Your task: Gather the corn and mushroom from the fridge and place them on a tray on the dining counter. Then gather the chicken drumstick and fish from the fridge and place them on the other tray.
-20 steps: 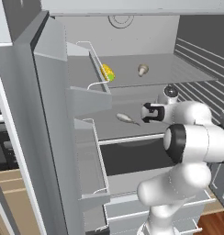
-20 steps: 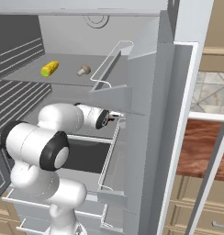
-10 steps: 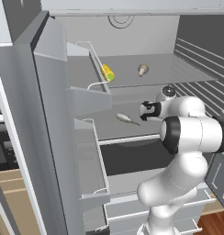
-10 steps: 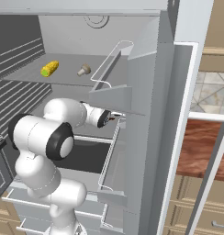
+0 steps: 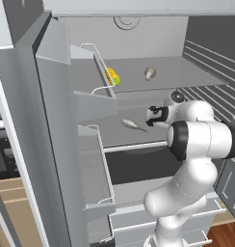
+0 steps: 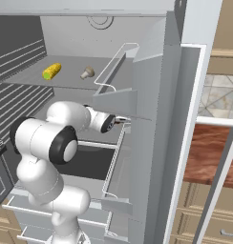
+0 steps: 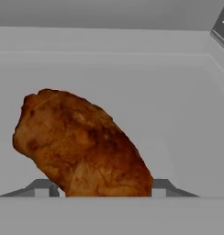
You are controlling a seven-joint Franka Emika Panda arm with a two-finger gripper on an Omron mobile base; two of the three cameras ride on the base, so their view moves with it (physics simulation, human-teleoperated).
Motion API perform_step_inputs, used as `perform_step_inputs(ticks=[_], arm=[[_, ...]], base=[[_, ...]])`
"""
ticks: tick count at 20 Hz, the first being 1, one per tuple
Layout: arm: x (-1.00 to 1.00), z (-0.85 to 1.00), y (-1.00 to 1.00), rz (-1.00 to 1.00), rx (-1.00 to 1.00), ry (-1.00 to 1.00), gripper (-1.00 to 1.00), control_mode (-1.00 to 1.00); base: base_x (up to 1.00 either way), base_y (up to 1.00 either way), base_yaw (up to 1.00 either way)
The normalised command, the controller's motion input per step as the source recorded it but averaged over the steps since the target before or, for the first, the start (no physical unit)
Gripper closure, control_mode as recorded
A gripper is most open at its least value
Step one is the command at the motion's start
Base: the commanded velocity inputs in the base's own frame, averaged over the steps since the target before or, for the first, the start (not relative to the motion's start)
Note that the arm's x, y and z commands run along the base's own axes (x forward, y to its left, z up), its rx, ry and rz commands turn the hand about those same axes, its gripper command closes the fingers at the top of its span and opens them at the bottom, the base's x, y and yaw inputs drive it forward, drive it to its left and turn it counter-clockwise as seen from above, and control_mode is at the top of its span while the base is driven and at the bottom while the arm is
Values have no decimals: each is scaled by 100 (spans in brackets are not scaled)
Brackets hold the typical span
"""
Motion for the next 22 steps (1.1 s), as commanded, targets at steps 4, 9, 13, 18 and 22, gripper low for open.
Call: perform_step_inputs(ticks=[4,9,13,18,22], arm=[[0,0,0,0,0,1,100,-100],[0,0,0,0,0,0,100,-100],[0,0,0,0,0,0,100,-100],[-37,0,1,0,0,0,100,-100],[-76,6,0,0,0,-11,100,-100]], base=[[0,0,0],[0,0,0],[0,0,0],[0,0,0],[0,0,0]])
